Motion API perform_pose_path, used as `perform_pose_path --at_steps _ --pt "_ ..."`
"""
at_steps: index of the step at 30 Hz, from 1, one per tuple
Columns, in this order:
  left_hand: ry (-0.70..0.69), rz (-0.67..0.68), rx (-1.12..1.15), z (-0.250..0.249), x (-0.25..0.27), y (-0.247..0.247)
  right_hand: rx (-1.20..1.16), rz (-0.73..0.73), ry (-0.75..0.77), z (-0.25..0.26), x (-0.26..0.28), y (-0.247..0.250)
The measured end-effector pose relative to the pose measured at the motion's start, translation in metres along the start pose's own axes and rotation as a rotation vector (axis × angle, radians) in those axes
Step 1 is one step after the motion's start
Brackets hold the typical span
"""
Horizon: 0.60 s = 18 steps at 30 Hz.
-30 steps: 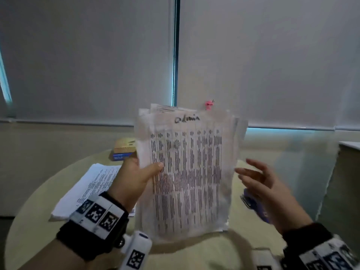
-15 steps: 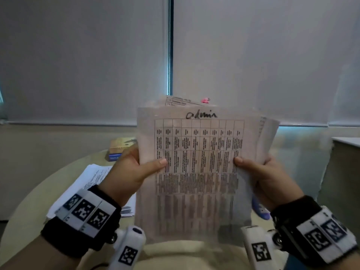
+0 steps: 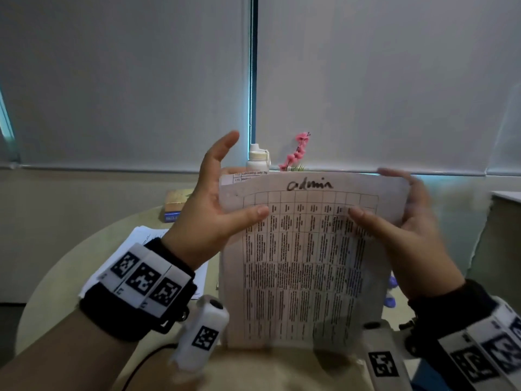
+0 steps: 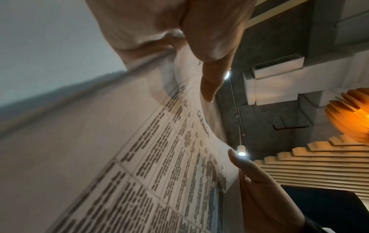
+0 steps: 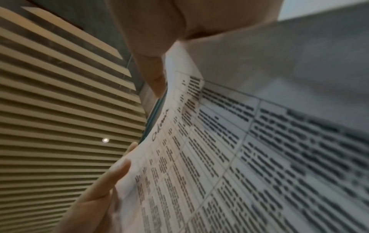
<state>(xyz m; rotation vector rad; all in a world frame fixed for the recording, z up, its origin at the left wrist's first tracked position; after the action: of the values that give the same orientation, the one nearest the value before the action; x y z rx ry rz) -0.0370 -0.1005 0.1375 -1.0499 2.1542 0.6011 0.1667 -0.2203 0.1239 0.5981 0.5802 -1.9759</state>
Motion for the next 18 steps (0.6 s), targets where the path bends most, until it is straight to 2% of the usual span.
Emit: perform_pose_path --at_steps 3,5,8,12,15,18 --pt "-0.06 0.002 -0.038 -0.009 -0.009 -0.004 0.126 -0.031 0.195 0.021 -0.002 0.001" --pt "-0.087 -0.031 -0.042 -0.01 -0.013 -0.004 0.268 -0.028 0.25 0.026 -0.006 0.0" --pt "-0.078 -0.081 -0.006 -0.005 -0.014 -0.003 0.345 -0.044 0.261 0.025 -0.01 0.002" --pt "-0.072 -0.084 0.06 -0.006 -0.014 -0.008 0.301 -0.066 0.257 0.024 -0.009 0.001" --pt "-0.077 -0.137 0.092 -0.009 -0.018 -0.005 0.299 -0.091 0.264 0.026 -0.014 0.002" --pt "-0.071 -0.139 0.139 -0.007 -0.019 0.0 0.211 -0.109 0.243 0.025 -0.017 0.009"
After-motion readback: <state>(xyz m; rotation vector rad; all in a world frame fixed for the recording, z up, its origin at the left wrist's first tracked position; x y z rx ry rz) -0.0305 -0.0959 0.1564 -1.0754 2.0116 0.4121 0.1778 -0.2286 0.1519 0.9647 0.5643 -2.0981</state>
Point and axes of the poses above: each hand's wrist, its own x-axis away from the middle knuckle, its own y-axis out of the back of the hand, z = x × y, the point moved 7 cm from there along -x, towards the middle knuckle, and after that the axes turned 2 degrees about -y, right-handed, at the moved point
